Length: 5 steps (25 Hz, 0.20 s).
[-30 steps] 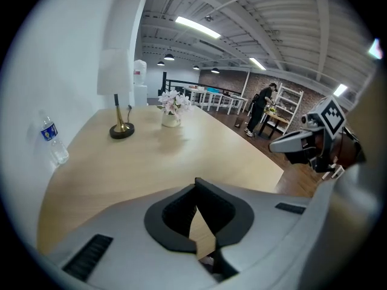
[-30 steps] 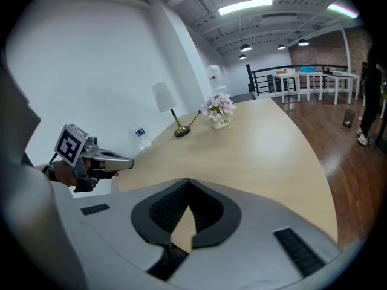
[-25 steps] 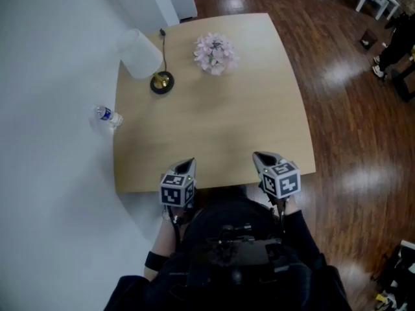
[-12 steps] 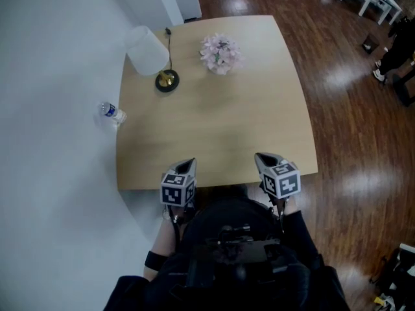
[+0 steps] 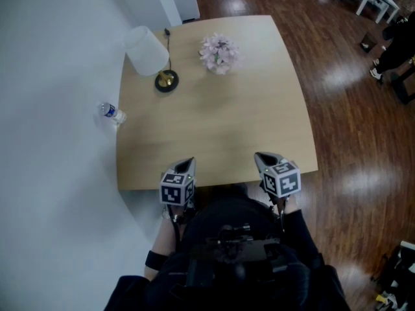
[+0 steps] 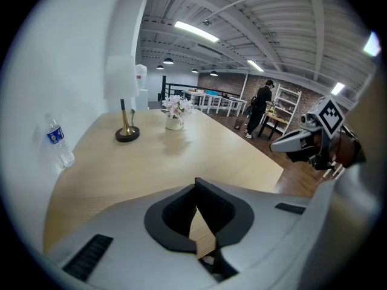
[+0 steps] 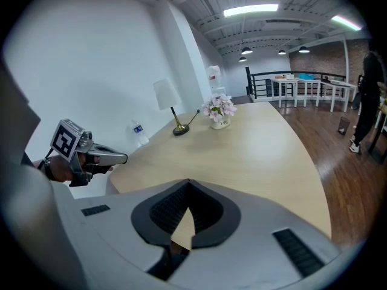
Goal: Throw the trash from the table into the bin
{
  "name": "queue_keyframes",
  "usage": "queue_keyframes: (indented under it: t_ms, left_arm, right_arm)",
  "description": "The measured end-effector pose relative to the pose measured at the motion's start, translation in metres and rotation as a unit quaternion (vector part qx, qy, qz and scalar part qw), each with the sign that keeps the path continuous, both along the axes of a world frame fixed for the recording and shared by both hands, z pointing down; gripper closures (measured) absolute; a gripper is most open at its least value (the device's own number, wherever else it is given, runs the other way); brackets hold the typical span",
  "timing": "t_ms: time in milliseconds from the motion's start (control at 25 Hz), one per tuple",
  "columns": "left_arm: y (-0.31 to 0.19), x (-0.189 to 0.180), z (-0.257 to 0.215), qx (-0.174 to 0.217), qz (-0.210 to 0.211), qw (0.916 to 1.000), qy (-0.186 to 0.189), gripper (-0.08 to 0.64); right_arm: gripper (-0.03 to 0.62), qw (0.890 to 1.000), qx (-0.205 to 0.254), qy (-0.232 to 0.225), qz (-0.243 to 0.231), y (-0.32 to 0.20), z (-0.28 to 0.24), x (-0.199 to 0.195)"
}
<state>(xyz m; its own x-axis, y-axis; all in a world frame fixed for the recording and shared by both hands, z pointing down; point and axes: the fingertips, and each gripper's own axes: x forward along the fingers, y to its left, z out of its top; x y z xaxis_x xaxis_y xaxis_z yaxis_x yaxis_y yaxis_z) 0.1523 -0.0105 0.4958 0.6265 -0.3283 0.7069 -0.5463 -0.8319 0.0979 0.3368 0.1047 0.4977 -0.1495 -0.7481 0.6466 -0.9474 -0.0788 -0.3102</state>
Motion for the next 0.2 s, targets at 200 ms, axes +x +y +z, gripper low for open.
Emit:
queue_keyframes:
  t_ms: [200]
  left_arm:
    - [0.0016, -0.0019, -0.0004, -0.003, 0.000, 1.0000, -0.002, 0.557]
  right_arm:
    - [0.589, 1.000, 0.002, -0.002, 0.000, 0.0011, -0.0015, -0.0018]
